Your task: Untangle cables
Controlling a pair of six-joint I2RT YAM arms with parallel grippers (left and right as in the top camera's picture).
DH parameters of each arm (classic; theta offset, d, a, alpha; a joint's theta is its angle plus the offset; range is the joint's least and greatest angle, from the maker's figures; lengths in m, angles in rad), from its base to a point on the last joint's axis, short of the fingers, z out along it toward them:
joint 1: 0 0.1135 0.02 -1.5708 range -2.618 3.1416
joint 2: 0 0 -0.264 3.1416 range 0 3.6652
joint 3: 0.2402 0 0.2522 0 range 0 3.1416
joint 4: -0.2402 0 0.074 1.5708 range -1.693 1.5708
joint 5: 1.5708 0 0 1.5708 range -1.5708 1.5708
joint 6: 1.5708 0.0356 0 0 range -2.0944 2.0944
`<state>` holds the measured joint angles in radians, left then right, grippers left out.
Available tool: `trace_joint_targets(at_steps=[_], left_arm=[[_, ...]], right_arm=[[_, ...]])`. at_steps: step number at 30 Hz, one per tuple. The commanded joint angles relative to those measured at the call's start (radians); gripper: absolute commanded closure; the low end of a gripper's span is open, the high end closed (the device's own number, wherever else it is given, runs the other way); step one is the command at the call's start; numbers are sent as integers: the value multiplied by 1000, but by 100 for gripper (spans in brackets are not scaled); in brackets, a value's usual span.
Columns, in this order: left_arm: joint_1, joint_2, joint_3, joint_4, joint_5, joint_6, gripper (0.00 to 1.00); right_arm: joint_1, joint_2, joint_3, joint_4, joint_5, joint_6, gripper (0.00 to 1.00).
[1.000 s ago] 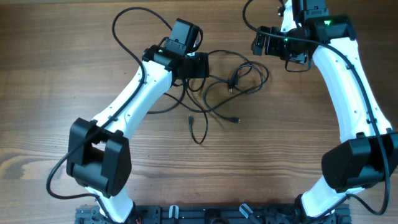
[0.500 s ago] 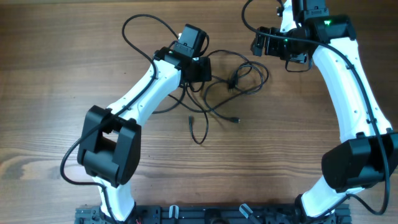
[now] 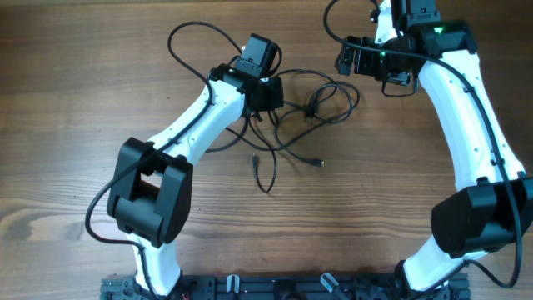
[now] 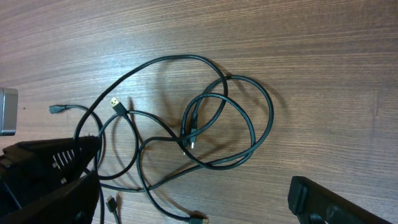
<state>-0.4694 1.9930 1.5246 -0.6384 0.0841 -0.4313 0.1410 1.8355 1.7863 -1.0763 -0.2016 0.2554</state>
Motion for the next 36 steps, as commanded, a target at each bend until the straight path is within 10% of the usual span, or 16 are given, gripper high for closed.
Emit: trace_joint_targets(at_steps=[1,20,32,36], left_arm=[[-1,10,11,15,23,-2,96],[215,-470,21,270,806,21,96],[266,-481,21,1257,919,-628,96],[298,-481,21,1311,839,-781,96]], right_arm=[[2,24,-8,3,-12,-16,0],[2,24,-8,32,-16,-16,0],[2,24,-8,47,-16,-16,0],[2,24,-8,50,-31,-18,1]])
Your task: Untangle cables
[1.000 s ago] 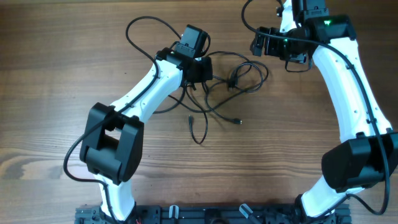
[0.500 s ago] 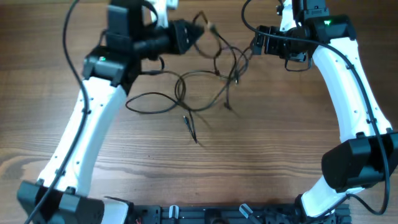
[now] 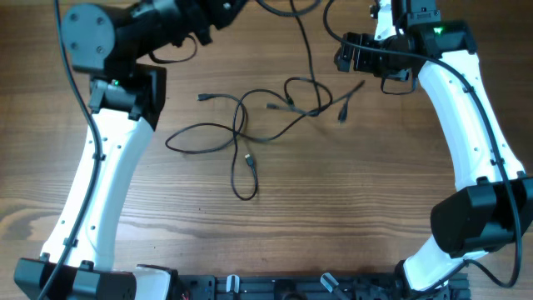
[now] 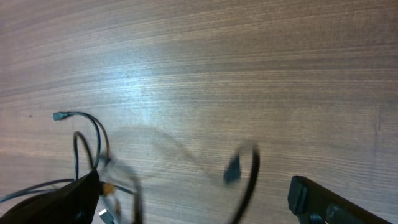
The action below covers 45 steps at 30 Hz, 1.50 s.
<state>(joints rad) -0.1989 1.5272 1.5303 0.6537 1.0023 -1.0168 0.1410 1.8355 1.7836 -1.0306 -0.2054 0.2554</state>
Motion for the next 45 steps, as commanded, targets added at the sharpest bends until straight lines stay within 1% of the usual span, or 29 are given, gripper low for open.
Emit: trace_joint_targets(at_steps=[1,3,5,7,10,13,15,17,18,20,21,24,26,27,28,29,30,31,32,33,34,36,39,41,45], left_arm=[[37,-16,15,18,-116,-254,96],[39,-16,15,17,-147,-283,96],[39,-16,15,17,-168,-296,96],[39,-16,15,17,-190,-343,96],[39,-16,15,17,-220,-395,96],[39,-16,15,16,-219,-396,96],[39,-16,15,17,-224,-423,96],[39,-16,15,18,-235,-481,96],[39,-16,15,18,-237,-524,96],[37,-16,15,33,-233,-591,96],[37,-16,15,54,-232,-612,96],[37,-16,15,142,-229,-645,96],[37,-17,15,161,-229,-647,96],[37,-19,15,163,-222,-671,96],[37,-19,15,163,-214,-675,96],[37,-19,15,163,-204,-674,96],[37,-18,15,162,-192,-674,96],[39,-18,15,162,-184,-673,96],[40,-18,15,156,-175,-662,96],[40,-18,15,138,-167,-643,96],[40,-18,14,105,-146,-599,96],[40,-18,14,25,-117,-537,96],[42,-18,14,-251,-94,-369,96],[48,-17,14,-410,-96,-216,96],[50,-15,14,-654,-103,33,96]], right_arm=[[2,24,-6,10,-146,-61,1],[2,24,-6,30,-308,-121,2],[2,24,-6,56,-359,-123,2],[2,24,-6,68,-388,-145,1],[3,24,-6,69,-507,-253,2],[3,24,-6,72,-712,-397,2],[8,24,-6,87,-712,-407,2],[19,27,-6,107,-687,-405,3],[32,34,-6,136,-681,-400,7],[67,59,-6,245,-615,-301,9],[80,73,-6,279,-590,-280,9],[136,132,-6,375,-573,-275,9],[161,170,-6,421,-532,-269,10],[176,203,-6,464,-456,-219,14],[182,228,-6,506,-407,-164,26],[182,238,-6,529,-399,-137,44],[180,245,-6,552,-399,-110,57],[175,248,-6,576,-399,-79,66],[167,248,-5,599,-400,-49,69],[160,243,-2,611,-401,-31,75],[144,236,5,622,-401,-4,80],[119,218,10,626,-401,10,82],[43,153,11,616,-404,10,90],[1,110,11,599,-404,10,95],[-68,28,11,592,-458,37,95]])
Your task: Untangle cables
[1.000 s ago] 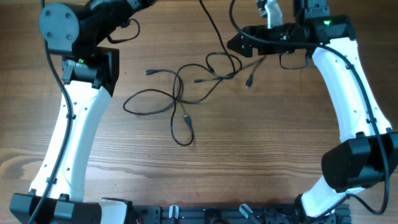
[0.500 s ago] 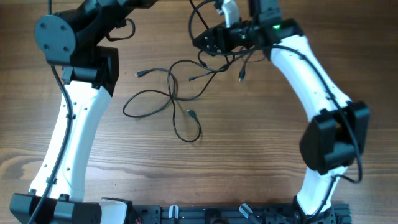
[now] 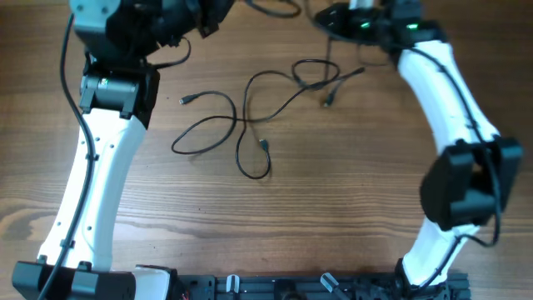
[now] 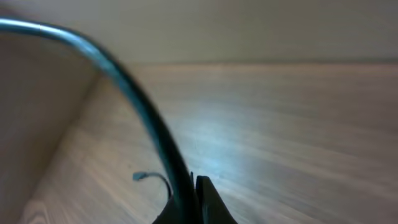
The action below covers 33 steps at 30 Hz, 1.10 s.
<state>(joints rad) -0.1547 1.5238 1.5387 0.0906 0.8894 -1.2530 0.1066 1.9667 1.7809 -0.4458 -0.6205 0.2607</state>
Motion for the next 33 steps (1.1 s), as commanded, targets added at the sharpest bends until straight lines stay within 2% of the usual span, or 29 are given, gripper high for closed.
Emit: trace_joint_targets(at_steps=[1,5,8,10,11,14,19,21,22,23,25,27,30,33], left_arm=[[2,-11,6,-148,3,317,96],[-21,2,6,-373,-95,456,92],[-39,3,0,-498,-214,501,92],[-55,4,0,-575,-297,533,92],[-60,4,0,-594,-309,557,94],[-67,4,0,-619,-316,595,96],[-67,4,0,-624,-316,595,96],[-67,4,0,-624,-319,595,96],[-68,4,0,-624,-320,595,96],[-68,4,0,-627,-320,595,96],[-68,4,0,-634,-320,595,96],[-68,4,0,-646,-323,595,96],[-71,4,0,-655,-322,646,96],[-95,5,0,-656,-323,749,96]], right_arm=[[-51,-125,14,9,-61,39,95],[-101,-203,14,38,-149,100,96],[-111,-251,14,72,-219,163,96],[-111,-291,14,95,-244,246,96],[-111,-308,14,89,-215,331,96],[-110,-328,14,-40,65,651,95],[-55,-286,10,-260,533,874,96],[-38,-269,10,-349,613,1088,96],[-34,-264,10,-385,610,1218,96],[-31,-261,10,-393,594,1286,96],[-25,-260,10,-354,584,1257,95],[-25,-260,10,-301,576,1127,95],[-26,-260,10,-256,506,748,95],[-26,-260,10,-249,356,355,93]])
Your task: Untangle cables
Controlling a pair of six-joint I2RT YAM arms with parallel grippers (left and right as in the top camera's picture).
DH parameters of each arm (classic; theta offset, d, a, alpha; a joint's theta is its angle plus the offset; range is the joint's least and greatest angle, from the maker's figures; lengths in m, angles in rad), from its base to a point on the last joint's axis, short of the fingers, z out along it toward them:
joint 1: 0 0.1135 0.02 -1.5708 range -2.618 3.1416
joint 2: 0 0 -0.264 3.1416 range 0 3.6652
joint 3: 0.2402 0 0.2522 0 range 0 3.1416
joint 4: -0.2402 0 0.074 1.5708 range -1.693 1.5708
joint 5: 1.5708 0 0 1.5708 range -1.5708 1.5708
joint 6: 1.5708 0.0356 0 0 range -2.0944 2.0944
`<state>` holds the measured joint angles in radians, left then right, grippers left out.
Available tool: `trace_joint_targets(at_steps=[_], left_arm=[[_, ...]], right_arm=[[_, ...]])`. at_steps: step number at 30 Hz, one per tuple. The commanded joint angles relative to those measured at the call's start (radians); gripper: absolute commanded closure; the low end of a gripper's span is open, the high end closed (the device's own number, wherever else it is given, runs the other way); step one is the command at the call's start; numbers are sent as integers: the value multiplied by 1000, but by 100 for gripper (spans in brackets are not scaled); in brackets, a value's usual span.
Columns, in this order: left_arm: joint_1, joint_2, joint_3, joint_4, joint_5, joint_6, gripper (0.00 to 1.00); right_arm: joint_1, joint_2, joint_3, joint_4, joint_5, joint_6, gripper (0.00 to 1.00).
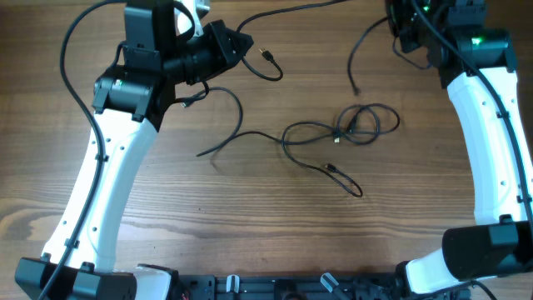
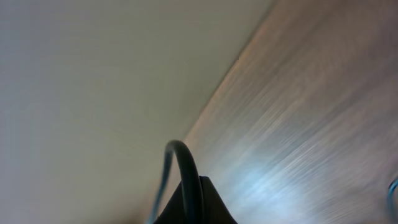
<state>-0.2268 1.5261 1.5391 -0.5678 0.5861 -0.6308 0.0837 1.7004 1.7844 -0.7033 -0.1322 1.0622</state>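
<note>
Black cables lie on the wooden table [image 1: 250, 233]. A small coiled knot of cable [image 1: 358, 123] sits right of centre, with one strand [image 1: 241, 137] running left and a tail [image 1: 346, 179] toward the front. My left gripper [image 1: 237, 40] is at the back left, shut on a cable whose plug end [image 1: 266, 54] loops beside it. At the back right, my right gripper [image 1: 406, 29] holds another strand [image 1: 356, 62] that hangs down. In the right wrist view the fingers [image 2: 208, 202] pinch a cable [image 2: 183, 158]; the gripper [image 2: 196, 190] is shut.
A loose cable end [image 1: 196, 98] lies under the left arm near its wrist. The far edge of the table [image 2: 217, 93] shows in the right wrist view, with a plain wall beyond. The arm bases stand at the front edge.
My right gripper has moved from the back centre to the back right corner with its cable. The left gripper is lower and further right. The cables on the table now bunch right of centre.
My left gripper was down on a tight tangle mid-table while the right one hung open. Then the left arm was raised at the back with a cable and the tangle lay spread. Later the right gripper was shut on a strand; now the grippers stand apart.
</note>
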Motion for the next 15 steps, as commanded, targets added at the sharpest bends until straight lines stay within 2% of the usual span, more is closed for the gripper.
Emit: trace_joint_targets(at_steps=[1,3,5,9,12,14,15], left_arm=[[-36,5,-1,3,-19,174,96],[-61,12,-1,3,-19,230,96],[-100,28,-1,13,-19,259,96],[-152,83,-1,45,-20,256,92],[-176,124,-1,83,-19,200,91],[-190,140,-1,119,-13,192,86],[-195,143,-1,135,-11,192,78]], right_arm=[[-3,6,7,10,-218,-581,92],[-2,6,7,-12,-402,-770,88],[1,7,7,-33,-490,-829,87],[2,7,7,-75,-497,-796,87],[12,21,7,-116,-510,-739,88],[17,40,7,-125,-561,-747,89],[18,57,7,-126,-565,-735,91]])
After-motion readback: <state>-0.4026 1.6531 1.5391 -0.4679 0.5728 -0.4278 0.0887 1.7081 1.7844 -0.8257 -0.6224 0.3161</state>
